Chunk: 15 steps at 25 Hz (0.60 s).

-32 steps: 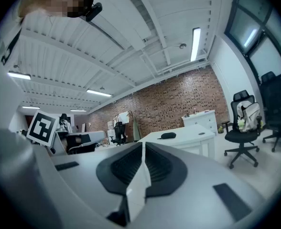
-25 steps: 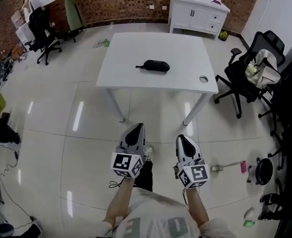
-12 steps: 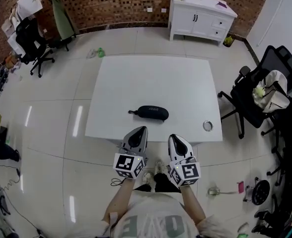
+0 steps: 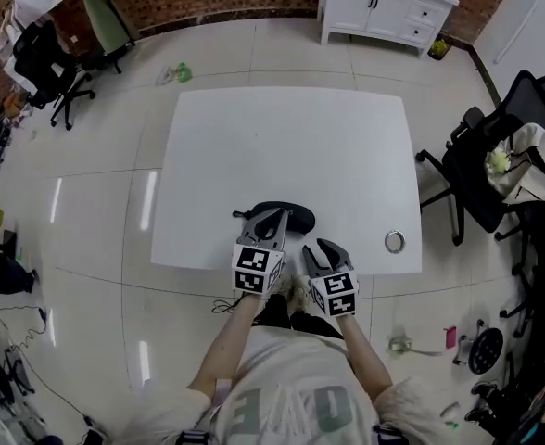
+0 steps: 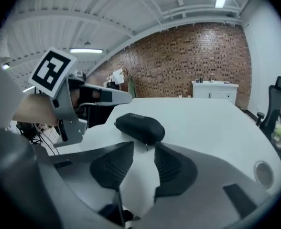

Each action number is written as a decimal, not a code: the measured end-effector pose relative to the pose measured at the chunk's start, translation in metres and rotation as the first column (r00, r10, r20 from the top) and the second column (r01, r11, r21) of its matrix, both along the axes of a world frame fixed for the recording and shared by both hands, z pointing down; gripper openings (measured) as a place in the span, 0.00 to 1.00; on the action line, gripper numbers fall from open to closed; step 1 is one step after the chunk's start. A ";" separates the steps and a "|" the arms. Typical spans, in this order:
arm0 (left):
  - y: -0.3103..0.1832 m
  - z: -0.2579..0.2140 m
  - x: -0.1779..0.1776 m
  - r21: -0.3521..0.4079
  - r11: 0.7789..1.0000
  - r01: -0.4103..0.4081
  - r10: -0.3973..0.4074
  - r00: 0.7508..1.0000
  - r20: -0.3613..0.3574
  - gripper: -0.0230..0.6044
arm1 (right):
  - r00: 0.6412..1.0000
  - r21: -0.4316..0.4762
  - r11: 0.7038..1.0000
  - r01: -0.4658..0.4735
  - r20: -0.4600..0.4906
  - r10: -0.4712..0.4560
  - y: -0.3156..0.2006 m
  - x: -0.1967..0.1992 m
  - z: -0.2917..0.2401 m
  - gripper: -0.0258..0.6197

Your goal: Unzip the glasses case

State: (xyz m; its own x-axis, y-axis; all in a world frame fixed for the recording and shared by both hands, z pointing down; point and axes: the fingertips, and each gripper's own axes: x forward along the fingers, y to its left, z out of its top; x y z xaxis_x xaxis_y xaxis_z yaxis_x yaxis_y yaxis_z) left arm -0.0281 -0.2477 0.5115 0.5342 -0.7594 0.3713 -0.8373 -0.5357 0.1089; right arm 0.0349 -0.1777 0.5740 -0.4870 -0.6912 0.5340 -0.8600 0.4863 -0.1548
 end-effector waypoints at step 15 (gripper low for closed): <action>-0.033 0.055 0.011 -0.171 0.985 -0.018 0.040 0.991 0.126 0.05 | 0.976 -0.191 0.980 0.053 -0.198 -0.091 -0.039 -0.013 0.045 0.19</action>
State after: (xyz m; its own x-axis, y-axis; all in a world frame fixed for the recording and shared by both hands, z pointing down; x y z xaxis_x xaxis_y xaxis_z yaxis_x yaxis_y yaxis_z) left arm -0.0171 -0.2806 0.5662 0.4947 -0.6645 0.5601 -0.8344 -0.5434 0.0923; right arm 0.0216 -0.2163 0.6194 -0.3987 -0.5388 0.7421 -0.8464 0.5277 -0.0716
